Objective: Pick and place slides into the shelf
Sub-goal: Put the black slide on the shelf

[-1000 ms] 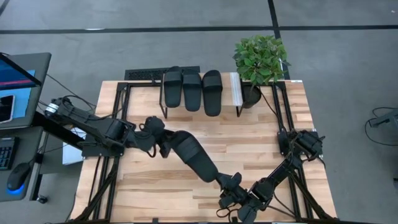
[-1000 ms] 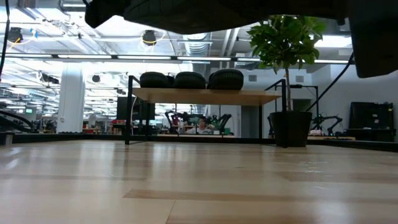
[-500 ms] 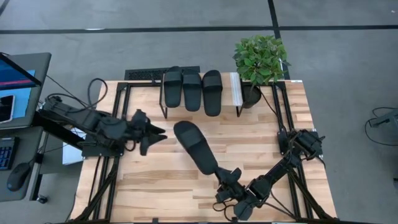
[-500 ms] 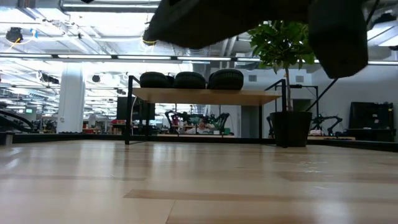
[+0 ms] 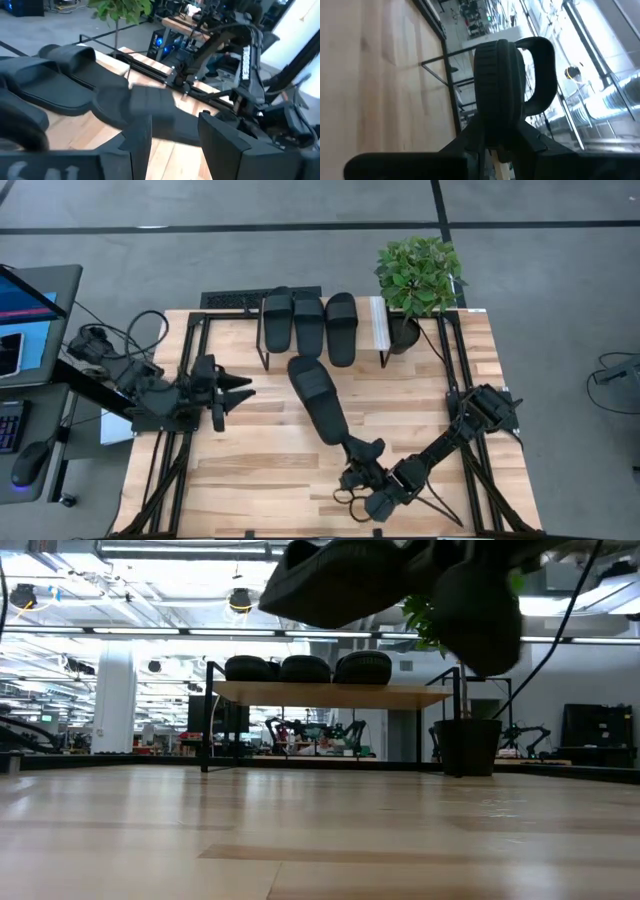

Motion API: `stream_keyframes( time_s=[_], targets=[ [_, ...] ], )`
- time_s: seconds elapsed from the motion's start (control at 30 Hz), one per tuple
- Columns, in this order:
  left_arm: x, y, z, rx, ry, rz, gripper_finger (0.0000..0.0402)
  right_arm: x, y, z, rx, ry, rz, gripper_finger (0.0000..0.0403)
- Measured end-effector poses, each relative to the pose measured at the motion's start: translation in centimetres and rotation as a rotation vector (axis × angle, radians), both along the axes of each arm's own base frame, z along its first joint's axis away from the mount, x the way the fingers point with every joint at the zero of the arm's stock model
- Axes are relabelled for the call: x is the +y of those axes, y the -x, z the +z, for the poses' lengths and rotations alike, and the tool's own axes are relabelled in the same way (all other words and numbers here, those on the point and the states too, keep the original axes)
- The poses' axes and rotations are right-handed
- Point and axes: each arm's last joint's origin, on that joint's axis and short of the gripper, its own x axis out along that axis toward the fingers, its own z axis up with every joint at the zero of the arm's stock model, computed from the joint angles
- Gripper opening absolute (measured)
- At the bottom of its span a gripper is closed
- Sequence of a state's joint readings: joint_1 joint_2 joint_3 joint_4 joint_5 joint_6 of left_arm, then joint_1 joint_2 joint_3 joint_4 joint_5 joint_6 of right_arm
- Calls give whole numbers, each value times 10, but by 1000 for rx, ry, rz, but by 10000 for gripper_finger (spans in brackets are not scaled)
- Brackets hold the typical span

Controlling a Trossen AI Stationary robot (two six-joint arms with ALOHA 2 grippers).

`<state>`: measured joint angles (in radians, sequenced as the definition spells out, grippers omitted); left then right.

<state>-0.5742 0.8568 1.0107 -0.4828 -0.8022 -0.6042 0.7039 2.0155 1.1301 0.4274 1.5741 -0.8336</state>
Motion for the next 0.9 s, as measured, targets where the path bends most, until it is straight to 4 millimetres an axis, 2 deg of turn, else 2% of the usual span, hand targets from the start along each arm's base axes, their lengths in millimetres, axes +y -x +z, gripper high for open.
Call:
stream_keyframes(
  time_s=[0.2,0.33,0.6,0.77,0.9],
  targets=[
    [-18,-7,-9,37,-38,-25,149,-21,-13,5,3,1,-60,48],
    [-23,-10,-12,52,-49,-39,149,-32,-14,27,-29,-24,-84,47],
    [-24,-9,-12,51,-51,-42,149,-43,8,92,-118,-93,-74,47],
    [-24,-9,-12,55,-56,-43,149,-53,22,114,-124,-99,-74,47],
    [-24,-9,-12,60,-61,-43,149,-63,35,124,-131,-104,-73,47]
  ],
)
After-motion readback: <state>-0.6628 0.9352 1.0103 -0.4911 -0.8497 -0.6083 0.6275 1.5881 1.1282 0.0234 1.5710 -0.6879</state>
